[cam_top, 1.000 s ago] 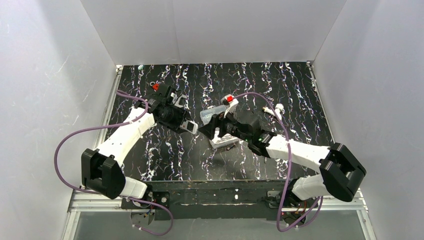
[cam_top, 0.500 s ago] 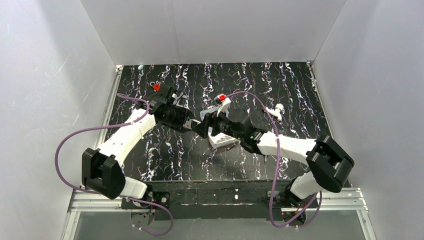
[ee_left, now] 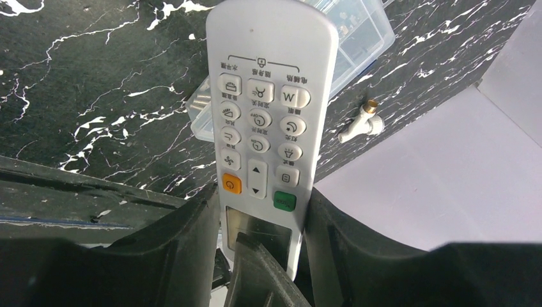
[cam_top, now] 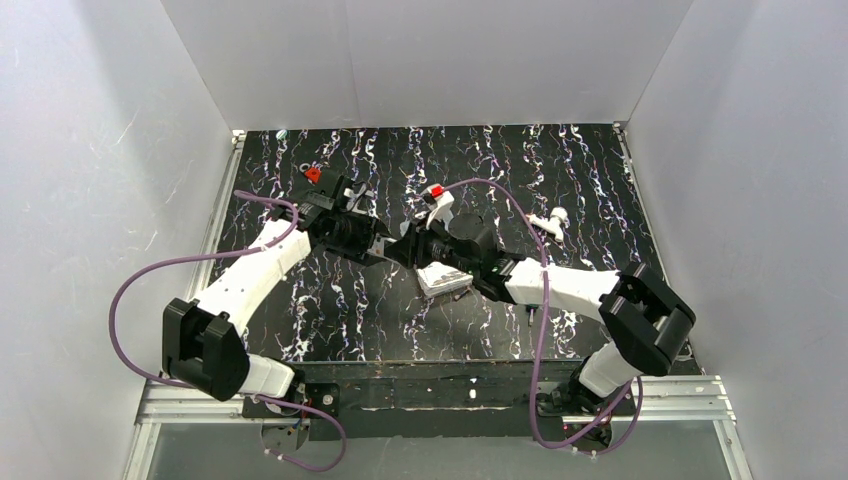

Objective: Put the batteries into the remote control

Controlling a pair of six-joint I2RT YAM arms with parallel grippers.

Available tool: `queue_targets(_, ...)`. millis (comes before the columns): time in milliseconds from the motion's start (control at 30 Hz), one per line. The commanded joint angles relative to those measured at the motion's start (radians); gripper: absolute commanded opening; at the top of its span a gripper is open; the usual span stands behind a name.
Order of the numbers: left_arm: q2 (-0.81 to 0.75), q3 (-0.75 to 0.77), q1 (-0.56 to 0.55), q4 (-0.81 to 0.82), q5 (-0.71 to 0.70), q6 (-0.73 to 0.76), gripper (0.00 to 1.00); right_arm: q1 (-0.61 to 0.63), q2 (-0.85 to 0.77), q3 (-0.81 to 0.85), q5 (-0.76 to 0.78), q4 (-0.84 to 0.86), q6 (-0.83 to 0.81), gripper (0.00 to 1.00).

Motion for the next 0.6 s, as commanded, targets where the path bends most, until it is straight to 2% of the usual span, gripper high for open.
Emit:
queue_targets(0, -0.046, -0.018, -0.004, -0.063, 0.032, -0.023, 0.14, 0.007, 0.013, 0.052, -0.031, 0.023, 0.009, 0.41)
queue_targets(100, -0.053, -0.015, -0.004, -0.058, 0.028, -0.022, 0.16, 0.007, 0.014, 0.047, -0.023, 0.021, 0.009, 0.38)
queue_targets(200, -0.057, -0.012, -0.004, -0.055, 0.025, -0.014, 0.24, 0.008, 0.000, 0.052, -0.017, -0.008, -0.004, 0.19)
queue_targets(267, -0.067, -0.014, -0.004, -0.049, 0.018, -0.003, 0.33, 0.007, -0.014, 0.069, -0.014, -0.060, -0.020, 0.13)
queue_targets(333, -0.075, -0.015, -0.004, -0.045, 0.011, 0.010, 0.46, 0.006, -0.039, 0.064, -0.007, -0.085, -0.026, 0.12)
queue_targets(467, -0.081, 0.012, -0.003, -0.056, 0.001, 0.069, 0.76, 0.001, -0.117, 0.020, 0.022, -0.089, -0.056, 0.01)
queue_targets(500, -0.083, 0.024, -0.003, -0.060, 0.003, 0.091, 0.86, -0.005, -0.136, 0.018, 0.026, -0.109, -0.063, 0.01)
queue_targets(567, -0.088, 0.050, -0.003, -0.072, 0.004, 0.146, 0.98, -0.023, -0.173, 0.018, 0.019, -0.163, -0.078, 0.01)
